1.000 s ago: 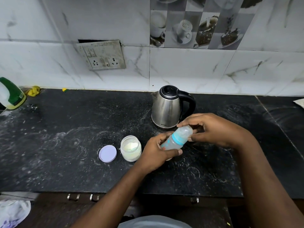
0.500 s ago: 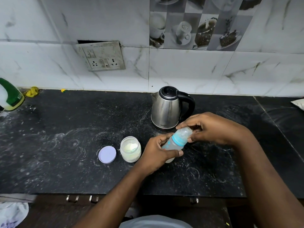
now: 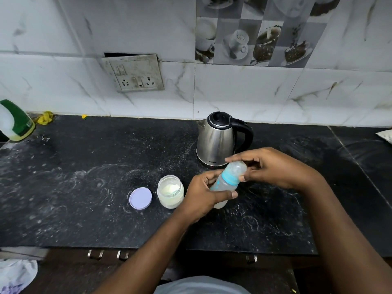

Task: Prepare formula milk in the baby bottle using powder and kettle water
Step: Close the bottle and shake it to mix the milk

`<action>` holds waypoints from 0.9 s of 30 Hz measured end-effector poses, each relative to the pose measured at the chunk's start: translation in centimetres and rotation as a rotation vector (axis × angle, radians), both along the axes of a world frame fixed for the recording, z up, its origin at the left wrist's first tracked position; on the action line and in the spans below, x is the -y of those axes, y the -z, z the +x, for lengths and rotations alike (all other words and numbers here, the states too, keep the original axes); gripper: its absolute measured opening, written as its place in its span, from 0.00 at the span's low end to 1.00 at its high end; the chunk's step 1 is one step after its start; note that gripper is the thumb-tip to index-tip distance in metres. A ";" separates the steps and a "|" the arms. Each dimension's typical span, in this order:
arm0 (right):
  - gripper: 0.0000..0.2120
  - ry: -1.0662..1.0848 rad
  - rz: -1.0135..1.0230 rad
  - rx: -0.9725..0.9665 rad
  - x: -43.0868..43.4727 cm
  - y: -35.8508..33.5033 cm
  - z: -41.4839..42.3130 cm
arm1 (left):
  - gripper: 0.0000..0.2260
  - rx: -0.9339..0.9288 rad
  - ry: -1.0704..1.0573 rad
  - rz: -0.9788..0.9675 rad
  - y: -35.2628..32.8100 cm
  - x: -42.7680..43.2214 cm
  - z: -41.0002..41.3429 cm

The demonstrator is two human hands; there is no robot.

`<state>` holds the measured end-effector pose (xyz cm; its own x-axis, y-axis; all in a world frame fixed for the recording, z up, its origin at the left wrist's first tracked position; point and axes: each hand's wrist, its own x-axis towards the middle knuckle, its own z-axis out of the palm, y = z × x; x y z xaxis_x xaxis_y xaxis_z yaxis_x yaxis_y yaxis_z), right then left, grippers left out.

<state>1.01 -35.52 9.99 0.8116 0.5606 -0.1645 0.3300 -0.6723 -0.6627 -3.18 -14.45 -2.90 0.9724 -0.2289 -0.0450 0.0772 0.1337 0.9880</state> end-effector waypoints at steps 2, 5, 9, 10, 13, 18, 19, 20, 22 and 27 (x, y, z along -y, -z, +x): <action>0.29 0.084 0.238 -0.082 -0.3 1.1 -0.6 | 0.27 -0.012 -0.022 -0.015 -0.2 -0.2 0.3; 0.27 0.214 0.497 -0.075 -1.4 2.7 -1.6 | 0.29 -0.033 -0.040 -0.048 -0.7 -0.4 0.7; 0.19 0.422 0.848 -0.161 -2.7 4.5 -2.7 | 0.25 -0.022 -0.087 -0.090 -1.7 -0.3 0.8; 0.19 0.434 0.894 -0.198 -2.9 5.0 -2.9 | 0.24 -0.023 -0.085 -0.111 -2.0 -0.3 0.8; 0.23 0.391 0.937 -0.300 -2.9 6.0 -3.5 | 0.21 -0.020 -0.044 -0.126 -2.6 -0.5 1.2; 0.33 0.342 0.957 -0.376 -2.5 6.8 -4.0 | 0.31 0.034 -0.108 -0.032 -3.4 -1.0 1.4; 0.34 0.349 0.953 -0.369 -2.5 6.8 -4.1 | 0.31 0.052 -0.122 -0.013 -3.4 -1.1 1.4; 0.36 0.362 0.953 -0.365 -2.6 6.7 -4.1 | 0.31 0.068 -0.138 -0.002 -3.4 -1.1 1.3; 0.37 0.387 0.948 -0.344 -2.9 6.9 -4.3 | 0.31 0.101 -0.166 0.012 -3.5 -1.1 1.0; 0.37 0.406 0.922 -0.316 -4.0 7.7 -4.8 | 0.32 0.129 -0.188 0.028 -2.8 -1.6 -0.1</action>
<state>-3.81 -31.55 2.27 0.9609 0.2725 -0.0497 -0.0834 0.1136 -0.9900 -3.30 -12.90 -0.09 0.9959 -0.0439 0.0789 -0.0739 0.1062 0.9916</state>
